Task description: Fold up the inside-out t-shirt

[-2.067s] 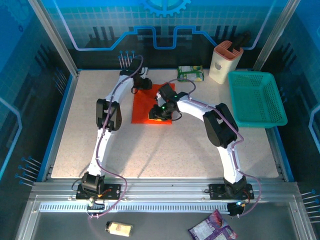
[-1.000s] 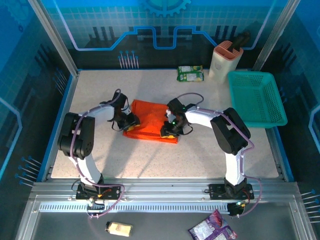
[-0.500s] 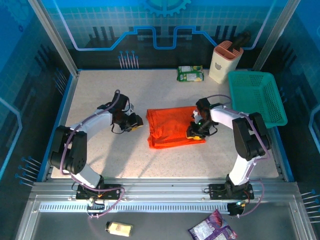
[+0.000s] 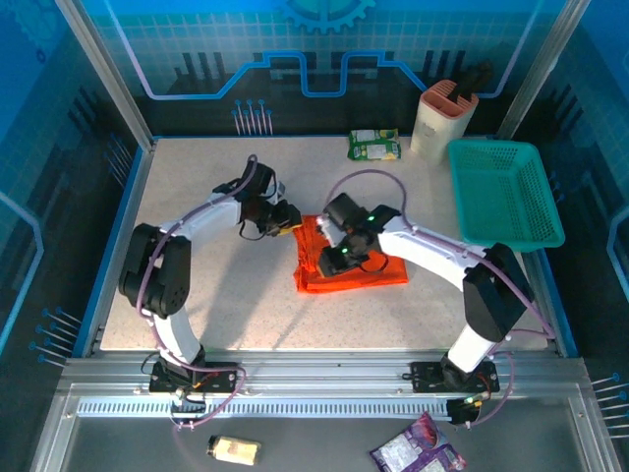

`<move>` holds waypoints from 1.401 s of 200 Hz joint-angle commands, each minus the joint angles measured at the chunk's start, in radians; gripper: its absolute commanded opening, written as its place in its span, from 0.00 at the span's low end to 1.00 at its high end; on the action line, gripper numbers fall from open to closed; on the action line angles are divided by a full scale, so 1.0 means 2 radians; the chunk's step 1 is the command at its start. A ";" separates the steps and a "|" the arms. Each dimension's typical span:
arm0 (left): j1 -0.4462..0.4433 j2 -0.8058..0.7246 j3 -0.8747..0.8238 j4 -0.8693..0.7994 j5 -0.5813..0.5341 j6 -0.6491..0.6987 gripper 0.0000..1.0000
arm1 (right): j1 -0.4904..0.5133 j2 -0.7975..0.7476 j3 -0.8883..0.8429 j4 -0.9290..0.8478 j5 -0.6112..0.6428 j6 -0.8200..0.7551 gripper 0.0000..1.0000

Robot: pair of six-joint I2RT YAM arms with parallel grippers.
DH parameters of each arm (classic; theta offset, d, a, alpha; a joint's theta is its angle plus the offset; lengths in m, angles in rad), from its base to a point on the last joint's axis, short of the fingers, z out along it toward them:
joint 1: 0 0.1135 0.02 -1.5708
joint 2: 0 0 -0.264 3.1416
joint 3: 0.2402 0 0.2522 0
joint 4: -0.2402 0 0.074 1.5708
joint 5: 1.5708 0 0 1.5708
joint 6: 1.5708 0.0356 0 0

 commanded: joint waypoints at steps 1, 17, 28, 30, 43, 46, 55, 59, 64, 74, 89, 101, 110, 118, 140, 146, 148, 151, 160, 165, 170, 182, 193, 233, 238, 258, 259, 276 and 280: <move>-0.001 0.035 0.044 -0.011 0.011 0.022 0.32 | 0.036 0.032 0.018 0.023 0.086 -0.122 0.33; 0.000 0.057 0.074 -0.027 0.013 0.031 0.32 | 0.034 0.060 0.037 0.036 0.080 -0.162 0.29; 0.002 0.066 0.087 -0.033 0.012 0.035 0.32 | 0.033 0.078 0.043 0.048 0.057 -0.174 0.29; 0.003 0.067 0.089 -0.034 0.012 0.036 0.32 | 0.033 0.081 0.044 0.049 0.052 -0.174 0.29; 0.006 0.070 0.096 -0.039 0.010 0.037 0.33 | 0.034 0.101 0.051 0.057 0.026 -0.169 0.30; 0.007 0.070 0.096 -0.040 0.007 0.037 0.33 | 0.035 0.106 0.051 0.060 0.021 -0.167 0.30; 0.010 0.067 0.095 -0.042 -0.003 0.036 0.33 | 0.037 0.119 0.051 0.064 0.010 -0.160 0.30; 0.010 0.066 0.094 -0.042 -0.007 0.036 0.33 | 0.039 0.124 0.049 0.066 0.006 -0.158 0.30; 0.011 0.065 0.092 -0.043 -0.010 0.037 0.33 | 0.040 0.130 0.047 0.067 0.002 -0.156 0.31; 0.012 0.063 0.088 -0.044 -0.010 0.038 0.34 | 0.047 0.139 0.042 0.067 -0.006 -0.153 0.31; 0.012 0.061 0.080 -0.044 -0.008 0.040 0.34 | 0.058 0.143 0.033 0.056 -0.020 -0.153 0.33; 0.012 0.058 0.070 -0.043 -0.006 0.041 0.34 | 0.069 0.139 0.029 0.034 -0.035 -0.164 0.35; 0.012 0.054 0.062 -0.041 -0.007 0.040 0.34 | 0.076 0.127 0.019 0.025 -0.039 -0.172 0.36; 0.012 0.051 0.056 -0.039 -0.009 0.040 0.34 | 0.079 0.114 0.010 0.024 -0.030 -0.175 0.37; 0.012 0.049 0.040 -0.032 -0.001 0.034 0.34 | 0.076 0.066 -0.008 0.025 -0.019 -0.196 0.37; 0.012 0.048 0.037 -0.030 0.002 0.031 0.34 | 0.073 0.053 -0.013 0.026 -0.021 -0.204 0.38; 0.011 0.048 0.036 -0.030 0.004 0.031 0.34 | 0.073 0.049 -0.015 0.027 -0.021 -0.208 0.38; 0.012 0.047 0.035 -0.029 0.005 0.030 0.34 | 0.072 0.042 -0.018 0.028 -0.021 -0.214 0.38; 0.012 0.045 0.030 -0.026 0.008 0.028 0.34 | 0.068 0.020 -0.034 0.036 -0.012 -0.239 0.38; 0.012 0.042 0.028 -0.026 0.008 0.028 0.34 | 0.065 0.011 -0.043 0.042 -0.010 -0.259 0.39; 0.012 0.040 0.025 -0.025 0.008 0.028 0.34 | 0.063 0.001 -0.054 0.048 -0.005 -0.277 0.41; 0.012 0.035 0.022 -0.024 0.007 0.028 0.34 | 0.061 -0.016 -0.077 0.057 0.001 -0.335 0.44; 0.012 0.031 0.020 -0.026 0.007 0.029 0.34 | 0.061 -0.027 -0.098 0.065 0.009 -0.388 0.46; 0.012 0.030 0.020 -0.025 0.006 0.031 0.34 | 0.065 -0.042 -0.154 0.130 0.037 -0.544 0.46; 0.012 0.031 0.020 -0.025 0.007 0.031 0.34 | 0.069 -0.041 -0.157 0.140 0.043 -0.554 0.46; 0.012 0.031 0.020 -0.023 0.009 0.031 0.34 | 0.075 -0.031 -0.162 0.177 0.056 -0.574 0.45; 0.012 0.031 0.020 -0.023 0.009 0.031 0.34 | 0.076 -0.030 -0.162 0.179 0.057 -0.574 0.46; 0.013 0.032 0.021 -0.022 0.010 0.031 0.34 | 0.081 -0.023 -0.169 0.215 0.060 -0.582 0.46; 0.013 0.032 0.021 -0.022 0.010 0.031 0.34 | 0.082 -0.021 -0.171 0.221 0.060 -0.583 0.46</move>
